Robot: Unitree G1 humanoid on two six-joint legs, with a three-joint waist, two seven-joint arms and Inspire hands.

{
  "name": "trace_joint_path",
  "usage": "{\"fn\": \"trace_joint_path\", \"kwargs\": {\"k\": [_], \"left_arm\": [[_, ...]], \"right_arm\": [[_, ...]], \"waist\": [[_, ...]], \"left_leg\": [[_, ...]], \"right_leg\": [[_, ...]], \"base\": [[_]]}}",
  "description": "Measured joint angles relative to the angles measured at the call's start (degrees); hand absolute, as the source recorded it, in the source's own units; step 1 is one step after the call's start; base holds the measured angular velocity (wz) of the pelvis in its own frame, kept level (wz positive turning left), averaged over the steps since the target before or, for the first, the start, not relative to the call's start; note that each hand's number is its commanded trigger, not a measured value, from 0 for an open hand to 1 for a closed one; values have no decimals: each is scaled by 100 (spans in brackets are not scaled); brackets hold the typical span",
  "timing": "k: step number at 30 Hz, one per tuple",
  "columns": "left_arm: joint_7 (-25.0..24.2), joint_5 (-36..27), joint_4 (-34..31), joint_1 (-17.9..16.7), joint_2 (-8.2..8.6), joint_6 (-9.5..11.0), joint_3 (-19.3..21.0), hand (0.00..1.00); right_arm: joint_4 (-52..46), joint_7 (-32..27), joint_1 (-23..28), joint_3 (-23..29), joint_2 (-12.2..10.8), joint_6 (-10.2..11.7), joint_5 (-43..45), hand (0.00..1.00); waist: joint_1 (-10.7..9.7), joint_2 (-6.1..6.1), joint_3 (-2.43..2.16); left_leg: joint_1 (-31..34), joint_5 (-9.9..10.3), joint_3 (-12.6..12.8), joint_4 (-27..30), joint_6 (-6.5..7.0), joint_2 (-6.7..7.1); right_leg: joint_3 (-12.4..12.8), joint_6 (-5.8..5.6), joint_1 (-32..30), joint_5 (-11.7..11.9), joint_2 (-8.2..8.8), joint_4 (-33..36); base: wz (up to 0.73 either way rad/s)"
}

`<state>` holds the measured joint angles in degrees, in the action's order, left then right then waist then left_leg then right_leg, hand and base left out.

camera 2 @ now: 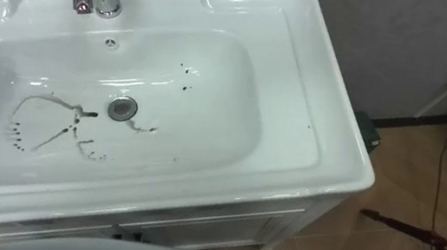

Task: Wipe basin

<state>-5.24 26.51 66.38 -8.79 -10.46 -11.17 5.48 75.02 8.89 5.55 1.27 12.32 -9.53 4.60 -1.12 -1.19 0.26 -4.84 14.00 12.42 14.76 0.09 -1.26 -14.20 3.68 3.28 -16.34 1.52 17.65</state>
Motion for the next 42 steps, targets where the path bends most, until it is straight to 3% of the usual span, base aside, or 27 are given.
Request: {"fn": "trace_joint_path", "kwargs": {"k": [22,29,37,42], "left_arm": [[4,-321,7,8,-2,35,38,0],[129,-846,24,-122,4,-18,419,0],[446,-1577,22,-427,37,-138,808,0],[890,-1987,3,-439,47,-85,1166,0]], "right_arm": [[-160,71,3,7,-8,23,-15,0],[-165,8,131,16,-10,-18,-209,0],[-121,1,135,199,-25,-271,-195,0],[-133,-8,133,225,-37,-255,-194,0]], "waist": [[-7,81,-10],[6,140,-35],[1,107,-28],[174,111,-28]], "left_leg": [[-40,0,4,7,0,-6],[-92,-5,-11,-2,6,-9],[-67,-4,-109,45,7,5],[-26,-3,-161,86,8,12]], "right_leg": [[-35,-6,89,12,-4,-55],[-84,-15,192,52,-15,-145],[-179,-21,237,46,5,-175],[-251,-21,245,43,22,-184]], "base": [[0],[3],[5],[7]]}}
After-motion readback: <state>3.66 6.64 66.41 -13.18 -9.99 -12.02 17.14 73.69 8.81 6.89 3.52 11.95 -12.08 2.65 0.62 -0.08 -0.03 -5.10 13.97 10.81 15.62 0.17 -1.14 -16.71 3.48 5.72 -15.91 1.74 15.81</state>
